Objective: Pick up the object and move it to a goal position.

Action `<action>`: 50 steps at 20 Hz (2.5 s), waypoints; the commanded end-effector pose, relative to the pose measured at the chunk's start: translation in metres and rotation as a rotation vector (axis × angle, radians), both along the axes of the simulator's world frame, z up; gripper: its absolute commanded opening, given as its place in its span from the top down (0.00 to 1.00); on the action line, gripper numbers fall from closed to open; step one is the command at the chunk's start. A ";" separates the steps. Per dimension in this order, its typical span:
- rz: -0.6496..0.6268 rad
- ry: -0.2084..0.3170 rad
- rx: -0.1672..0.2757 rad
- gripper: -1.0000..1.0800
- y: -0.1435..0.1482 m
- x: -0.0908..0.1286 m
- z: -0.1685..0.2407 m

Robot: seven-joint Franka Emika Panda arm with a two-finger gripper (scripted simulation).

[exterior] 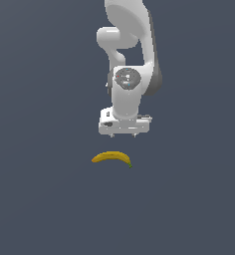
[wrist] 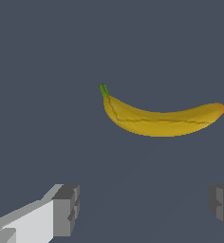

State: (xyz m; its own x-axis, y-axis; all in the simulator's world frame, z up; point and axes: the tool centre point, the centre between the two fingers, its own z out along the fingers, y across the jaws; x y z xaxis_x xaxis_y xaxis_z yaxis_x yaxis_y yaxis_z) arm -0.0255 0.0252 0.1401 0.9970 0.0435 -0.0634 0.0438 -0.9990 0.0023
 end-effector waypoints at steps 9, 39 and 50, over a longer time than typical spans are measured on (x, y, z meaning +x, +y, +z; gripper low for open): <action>0.035 -0.011 0.026 0.04 0.027 0.003 0.010; 0.441 -0.024 0.032 0.04 0.007 0.020 -0.013; 0.726 -0.030 0.037 0.04 -0.010 0.030 -0.031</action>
State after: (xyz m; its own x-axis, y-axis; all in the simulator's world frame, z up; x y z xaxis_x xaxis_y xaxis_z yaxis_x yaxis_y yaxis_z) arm 0.0029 0.0178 0.1120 0.7449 0.6667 -0.0240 0.6664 -0.7453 -0.0198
